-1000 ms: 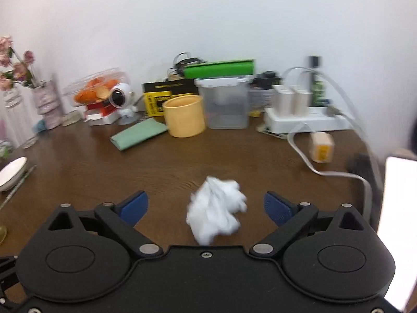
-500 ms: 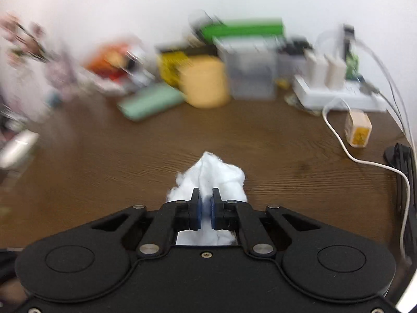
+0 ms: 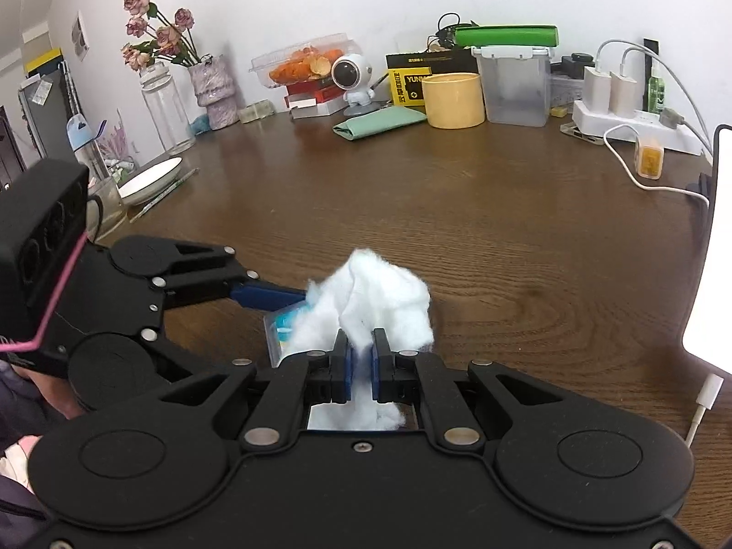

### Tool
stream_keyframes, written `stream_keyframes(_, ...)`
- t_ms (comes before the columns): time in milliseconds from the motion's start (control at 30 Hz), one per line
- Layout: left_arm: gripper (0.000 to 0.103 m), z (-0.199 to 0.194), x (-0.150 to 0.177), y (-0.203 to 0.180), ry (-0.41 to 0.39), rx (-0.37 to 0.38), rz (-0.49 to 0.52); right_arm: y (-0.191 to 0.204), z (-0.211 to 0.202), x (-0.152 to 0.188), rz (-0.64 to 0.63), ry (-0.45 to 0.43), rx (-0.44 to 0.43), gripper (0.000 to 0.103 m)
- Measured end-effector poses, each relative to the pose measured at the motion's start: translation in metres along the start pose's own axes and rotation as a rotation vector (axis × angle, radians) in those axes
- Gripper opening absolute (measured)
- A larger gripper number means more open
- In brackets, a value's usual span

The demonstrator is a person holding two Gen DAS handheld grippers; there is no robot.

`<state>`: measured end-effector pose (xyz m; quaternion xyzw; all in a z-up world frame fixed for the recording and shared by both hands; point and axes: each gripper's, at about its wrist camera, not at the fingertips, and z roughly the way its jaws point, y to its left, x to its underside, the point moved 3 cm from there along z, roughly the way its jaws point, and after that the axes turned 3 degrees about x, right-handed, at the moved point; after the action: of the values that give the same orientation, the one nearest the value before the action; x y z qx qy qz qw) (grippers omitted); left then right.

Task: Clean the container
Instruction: 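Wipe the cotton over the box lid with the right tool while the left holds it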

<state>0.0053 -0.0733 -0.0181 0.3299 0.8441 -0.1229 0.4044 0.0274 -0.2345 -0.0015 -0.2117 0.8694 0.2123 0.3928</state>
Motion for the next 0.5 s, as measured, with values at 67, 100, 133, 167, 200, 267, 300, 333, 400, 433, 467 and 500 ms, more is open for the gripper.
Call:
stream_keyframes(67,0.062,0.0,0.001,0.002,0.001,-0.001,-0.025,0.0,-0.001,0.001,-0.007,-0.007,-0.001,0.008)
stream_keyframes(100,0.062,0.001,0.0,0.004,0.0,0.0,-0.039,0.001,-0.001,0.001,-0.014,-0.01,-0.001,0.008)
stream_keyframes(133,0.061,0.002,0.0,0.004,-0.002,0.001,-0.05,0.002,-0.001,0.002,-0.02,-0.014,0.001,0.009)
stream_keyframes(167,0.06,0.002,0.0,0.004,-0.005,0.002,-0.06,0.003,-0.001,0.002,-0.026,-0.015,0.002,0.009)
stream_keyframes(200,0.059,0.003,0.0,0.005,-0.005,0.007,-0.067,0.003,0.0,0.002,-0.032,-0.016,0.002,0.01)
stream_keyframes(267,0.057,0.005,0.0,0.007,-0.007,0.018,-0.081,0.004,-0.002,0.0,-0.037,-0.023,0.001,0.01)
stream_keyframes(300,0.057,0.004,0.0,0.007,-0.007,0.021,-0.081,0.004,-0.002,-0.001,-0.039,-0.028,0.002,0.01)
stream_keyframes(333,0.057,0.002,-0.003,0.007,-0.012,0.022,-0.076,0.005,-0.002,-0.003,-0.041,-0.031,-0.006,0.01)
stream_keyframes(400,0.057,0.002,-0.003,0.008,-0.017,0.034,-0.073,0.009,-0.003,-0.006,-0.046,-0.046,-0.019,0.011)
stream_keyframes(433,0.057,0.002,-0.003,0.008,-0.018,0.042,-0.067,0.012,-0.003,-0.007,-0.055,-0.05,-0.024,0.011)
stream_keyframes(467,0.057,0.002,-0.003,0.007,-0.019,0.051,-0.061,0.015,-0.001,-0.008,-0.072,-0.045,-0.026,0.014)
stream_keyframes(500,0.057,0.002,-0.004,0.006,-0.02,0.064,-0.05,0.018,0.001,-0.008,-0.087,-0.036,-0.021,0.021)
